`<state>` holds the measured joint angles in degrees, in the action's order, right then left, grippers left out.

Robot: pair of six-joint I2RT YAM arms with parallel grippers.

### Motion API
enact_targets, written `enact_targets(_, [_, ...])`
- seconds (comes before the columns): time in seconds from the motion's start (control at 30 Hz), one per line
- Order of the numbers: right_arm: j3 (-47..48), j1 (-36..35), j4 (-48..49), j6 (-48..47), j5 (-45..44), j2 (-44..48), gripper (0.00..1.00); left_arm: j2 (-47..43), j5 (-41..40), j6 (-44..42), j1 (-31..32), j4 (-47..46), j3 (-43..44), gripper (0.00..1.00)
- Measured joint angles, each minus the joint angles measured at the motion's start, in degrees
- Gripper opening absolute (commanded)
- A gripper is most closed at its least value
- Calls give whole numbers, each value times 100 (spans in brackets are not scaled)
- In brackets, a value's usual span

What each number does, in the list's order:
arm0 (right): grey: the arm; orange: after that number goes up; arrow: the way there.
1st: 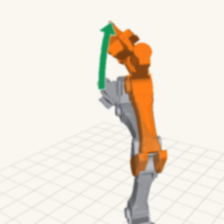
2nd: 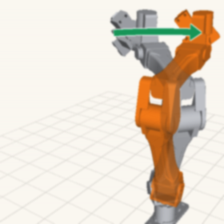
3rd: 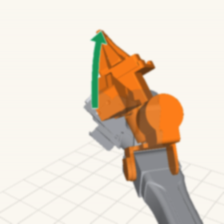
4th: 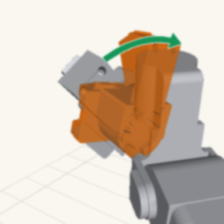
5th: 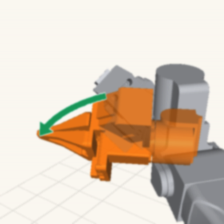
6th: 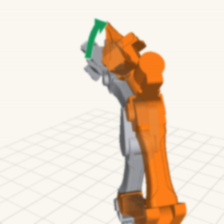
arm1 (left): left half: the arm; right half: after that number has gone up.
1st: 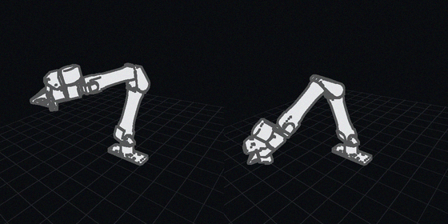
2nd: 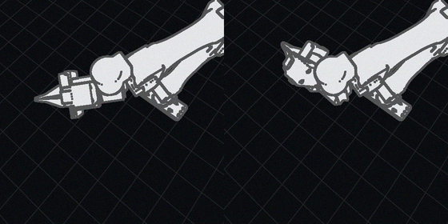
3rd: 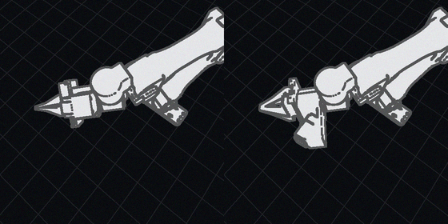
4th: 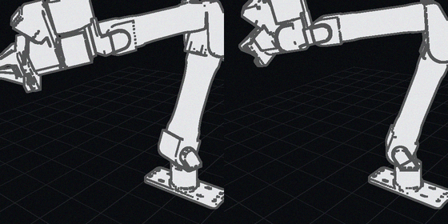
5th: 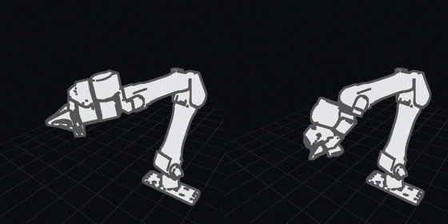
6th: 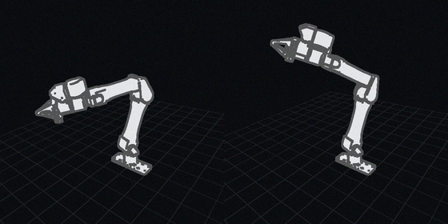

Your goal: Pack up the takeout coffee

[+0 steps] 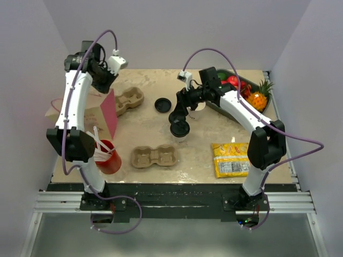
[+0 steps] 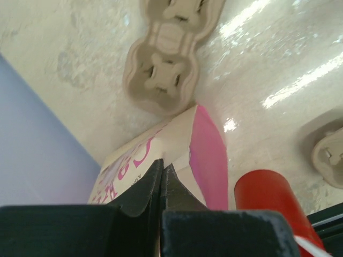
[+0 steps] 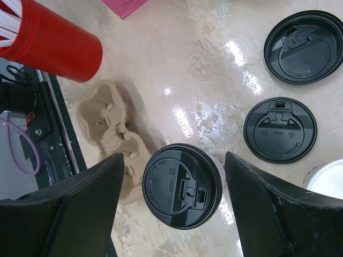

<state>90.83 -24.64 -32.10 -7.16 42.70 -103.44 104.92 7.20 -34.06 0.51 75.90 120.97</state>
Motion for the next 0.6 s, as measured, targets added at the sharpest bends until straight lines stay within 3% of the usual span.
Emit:
enact_targets(0.27, [35, 0, 0, -2, -13, 0, 79, 660, 103, 109, 879, -24, 590, 0])
enact_targets(0.6, [61, 0, -4, -20, -22, -4, 79, 855, 472, 393, 866, 9, 1067, 0])
